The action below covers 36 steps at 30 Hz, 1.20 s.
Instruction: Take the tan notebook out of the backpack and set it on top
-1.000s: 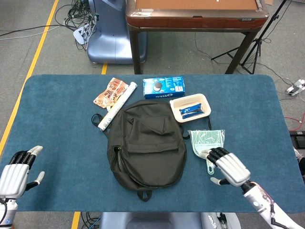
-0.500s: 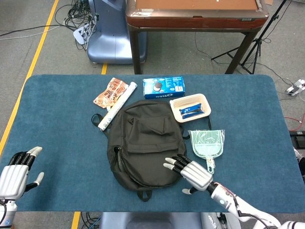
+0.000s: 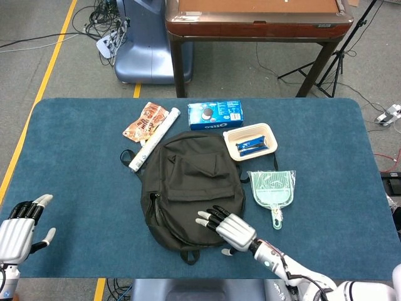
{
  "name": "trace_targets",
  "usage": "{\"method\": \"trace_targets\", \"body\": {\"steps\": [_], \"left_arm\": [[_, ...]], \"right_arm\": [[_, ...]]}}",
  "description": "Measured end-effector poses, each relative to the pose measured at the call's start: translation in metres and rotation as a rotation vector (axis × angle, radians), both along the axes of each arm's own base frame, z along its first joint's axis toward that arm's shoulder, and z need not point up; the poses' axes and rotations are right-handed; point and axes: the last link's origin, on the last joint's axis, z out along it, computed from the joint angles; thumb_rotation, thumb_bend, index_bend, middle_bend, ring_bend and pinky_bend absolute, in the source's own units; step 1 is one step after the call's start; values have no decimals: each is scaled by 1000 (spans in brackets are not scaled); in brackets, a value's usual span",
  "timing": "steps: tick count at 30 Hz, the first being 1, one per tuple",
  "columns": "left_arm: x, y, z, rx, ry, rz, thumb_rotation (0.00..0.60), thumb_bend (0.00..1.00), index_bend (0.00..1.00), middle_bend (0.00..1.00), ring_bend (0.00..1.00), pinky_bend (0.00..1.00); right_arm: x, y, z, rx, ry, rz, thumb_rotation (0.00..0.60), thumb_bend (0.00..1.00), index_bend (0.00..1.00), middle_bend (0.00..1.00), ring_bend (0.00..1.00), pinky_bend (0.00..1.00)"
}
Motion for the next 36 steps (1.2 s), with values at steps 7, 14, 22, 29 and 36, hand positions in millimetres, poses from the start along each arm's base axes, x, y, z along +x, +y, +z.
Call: {"method": "trace_targets", "body": {"steps": [7, 14, 22, 29, 36], "left_arm": [[-3, -1, 2, 2, -5, 0, 600, 275, 145, 176, 176, 129], [-7, -3, 3, 5, -8, 8, 600, 274, 146, 176, 176, 129], [-6, -1, 2, 3, -10, 4, 600, 274, 145, 176, 176, 129], [-4, 1, 1, -1, -6, 3, 600, 274, 146, 176, 176, 129], [-4, 2, -1, -5, -3, 5, 600, 275, 146, 176, 176, 129]], "right_arm": [[8, -2, -22, -8, 7, 21, 600, 39, 0, 0, 0, 0], [6, -12, -24, -31, 10, -4, 600, 40, 0, 0, 0, 0], [1, -23, -14, -58, 17, -36, 600, 45, 0, 0, 0, 0], [1, -31, -6, -76, 11, -52, 600, 101, 0, 0, 0, 0], [8, -34, -3, -53, 7, -47, 600, 230, 64, 71, 0, 0]]}}
